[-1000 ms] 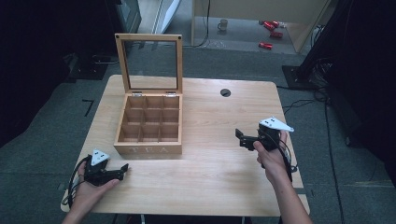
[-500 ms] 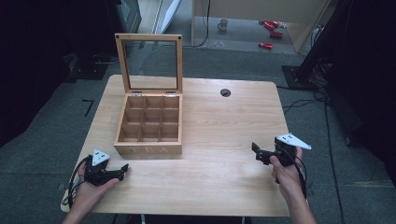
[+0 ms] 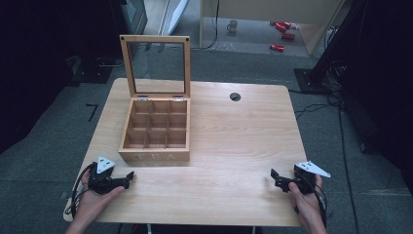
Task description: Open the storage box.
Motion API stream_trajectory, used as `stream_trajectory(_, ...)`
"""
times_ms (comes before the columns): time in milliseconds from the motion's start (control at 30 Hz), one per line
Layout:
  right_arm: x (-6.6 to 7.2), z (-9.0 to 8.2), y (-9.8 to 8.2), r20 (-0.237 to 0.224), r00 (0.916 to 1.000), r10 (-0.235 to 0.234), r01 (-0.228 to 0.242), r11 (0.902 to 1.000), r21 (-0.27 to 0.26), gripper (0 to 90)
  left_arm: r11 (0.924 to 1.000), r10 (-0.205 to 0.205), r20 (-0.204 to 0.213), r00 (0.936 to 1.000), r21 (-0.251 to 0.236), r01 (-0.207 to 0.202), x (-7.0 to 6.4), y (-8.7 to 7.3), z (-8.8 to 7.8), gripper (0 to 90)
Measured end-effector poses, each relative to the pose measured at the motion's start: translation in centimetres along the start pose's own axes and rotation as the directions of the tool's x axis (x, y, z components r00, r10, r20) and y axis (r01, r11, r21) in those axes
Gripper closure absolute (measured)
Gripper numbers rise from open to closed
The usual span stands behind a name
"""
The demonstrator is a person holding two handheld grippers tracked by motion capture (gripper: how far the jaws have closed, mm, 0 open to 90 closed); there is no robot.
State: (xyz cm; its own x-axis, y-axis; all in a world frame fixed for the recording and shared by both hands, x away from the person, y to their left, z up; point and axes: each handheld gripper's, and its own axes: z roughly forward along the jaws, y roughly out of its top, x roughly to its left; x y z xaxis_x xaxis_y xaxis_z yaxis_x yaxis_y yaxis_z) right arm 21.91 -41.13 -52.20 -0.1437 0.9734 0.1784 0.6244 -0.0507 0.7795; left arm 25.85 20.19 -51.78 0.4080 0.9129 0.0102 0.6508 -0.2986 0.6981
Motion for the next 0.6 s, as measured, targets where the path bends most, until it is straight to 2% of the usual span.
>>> stream_trajectory(100, 0.2, -0.5, -0.4, 0.013, 0.9998, -0.017, 0.018, 0.9998, -0.005, 0.0, 1.0, 0.001, -0.001, 1.0, 0.001, -0.001, 0.0, 0.0, 0.0, 8.5)
stream_trajectory(200, 0.6, -0.6, -0.8, 0.041, 0.9985, -0.035, 0.034, 0.9992, 0.022, 0.0, 1.0, 0.001, -0.002, 1.0, 0.001, -0.001, 0.0, 0.0, 0.0, 8.5)
stream_trajectory(300, 0.8, -0.7, -1.0, 0.049, 0.9977, -0.047, 0.043, 0.9967, 0.068, 0.0, 1.0, -0.001, -0.004, 1.0, 0.002, 0.001, 0.0, 0.0, 0.0, 8.5)
stream_trajectory(333, 0.9, -0.5, -1.1, 0.07, 0.9963, -0.048, 0.041, 0.9942, 0.1, 0.0, 1.0, -0.001, -0.004, 1.0, 0.002, 0.001, 0.0, 0.0, 0.0, 8.5)
stream_trajectory(367, 0.9, -0.5, -1.1, 0.097, 0.9935, -0.06, 0.049, 0.9932, 0.106, 0.0, 1.0, -0.002, -0.004, 1.0, 0.002, 0.002, 0.0, 0.0, 0.0, 8.5)
stream_trajectory(467, 1.4, -0.2, -1.1, 0.124, 0.9875, -0.098, 0.082, 0.9886, 0.127, 0.0, 1.0, -0.002, -0.004, 1.0, 0.002, 0.002, 0.0, 0.0, 0.0, 8.5)
stream_trajectory(600, 1.4, -0.2, -1.0, 0.123, 0.9878, -0.096, 0.081, 0.9886, 0.128, 0.0, 1.0, -0.002, -0.005, 1.0, 0.001, 0.002, 0.1, 0.0, 0.0, 8.5)
